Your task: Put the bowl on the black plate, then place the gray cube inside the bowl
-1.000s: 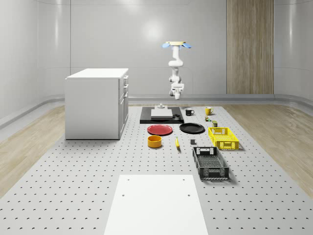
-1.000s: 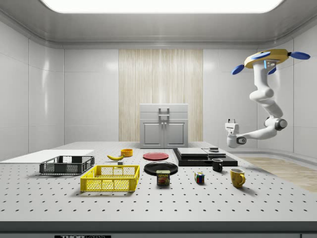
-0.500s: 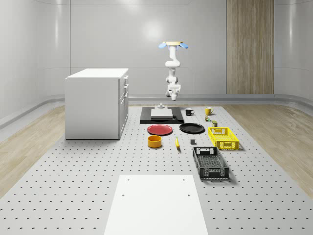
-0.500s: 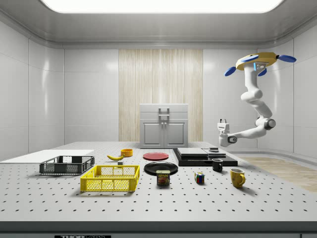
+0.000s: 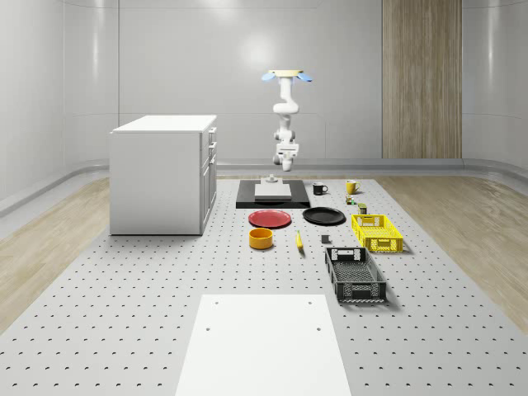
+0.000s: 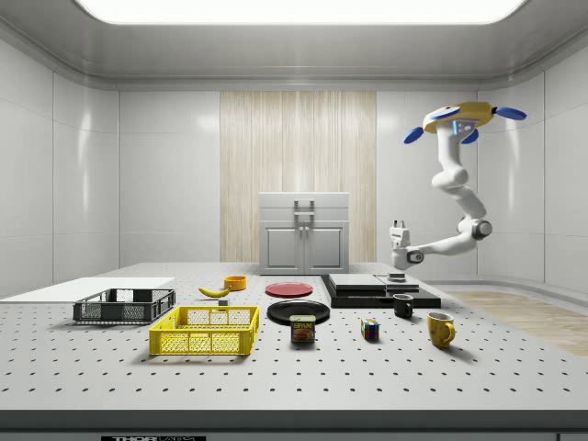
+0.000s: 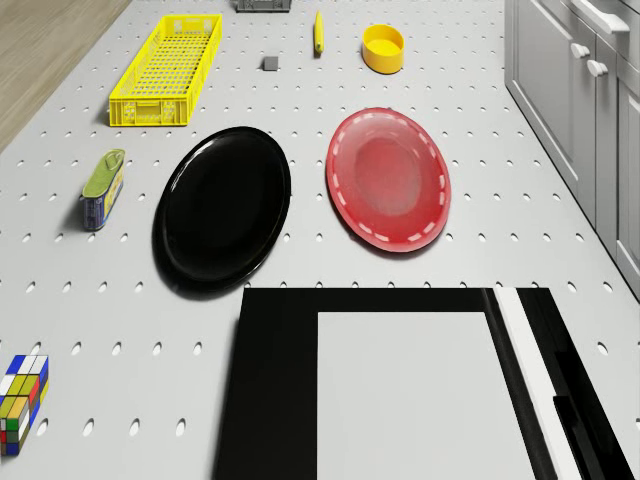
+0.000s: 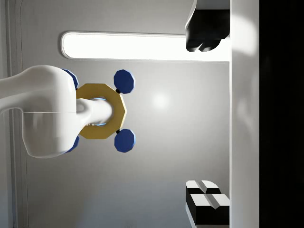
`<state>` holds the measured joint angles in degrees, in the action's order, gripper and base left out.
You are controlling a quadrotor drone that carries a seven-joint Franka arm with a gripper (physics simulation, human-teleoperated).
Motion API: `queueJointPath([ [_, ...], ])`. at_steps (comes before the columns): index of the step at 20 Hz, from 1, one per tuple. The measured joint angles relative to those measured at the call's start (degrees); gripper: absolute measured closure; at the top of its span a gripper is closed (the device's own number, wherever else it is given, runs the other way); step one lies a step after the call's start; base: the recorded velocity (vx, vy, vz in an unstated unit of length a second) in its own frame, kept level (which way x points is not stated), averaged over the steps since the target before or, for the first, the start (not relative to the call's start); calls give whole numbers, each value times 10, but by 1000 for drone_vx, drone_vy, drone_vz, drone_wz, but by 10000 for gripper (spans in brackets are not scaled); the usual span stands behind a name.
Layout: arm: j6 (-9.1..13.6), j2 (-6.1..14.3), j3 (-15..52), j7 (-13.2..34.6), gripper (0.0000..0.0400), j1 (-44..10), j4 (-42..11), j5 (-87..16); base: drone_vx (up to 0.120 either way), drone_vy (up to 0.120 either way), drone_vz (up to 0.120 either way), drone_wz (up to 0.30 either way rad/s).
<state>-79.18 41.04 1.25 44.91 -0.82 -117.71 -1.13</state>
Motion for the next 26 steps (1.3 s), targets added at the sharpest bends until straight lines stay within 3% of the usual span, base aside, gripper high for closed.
queueJointPath([
  [10,-5,4,42,8,0,-13,-6,-59,120,-120,0,0],
  [17,-13,13,152,31,0,-48,-40,-216,120,-103,0,0],
  [21,-22,30,276,66,0,-93,-115,-404,120,0,-100,0],
  [26,-20,70,455,161,0,-193,-292,-723,120,0,-120,0],
])
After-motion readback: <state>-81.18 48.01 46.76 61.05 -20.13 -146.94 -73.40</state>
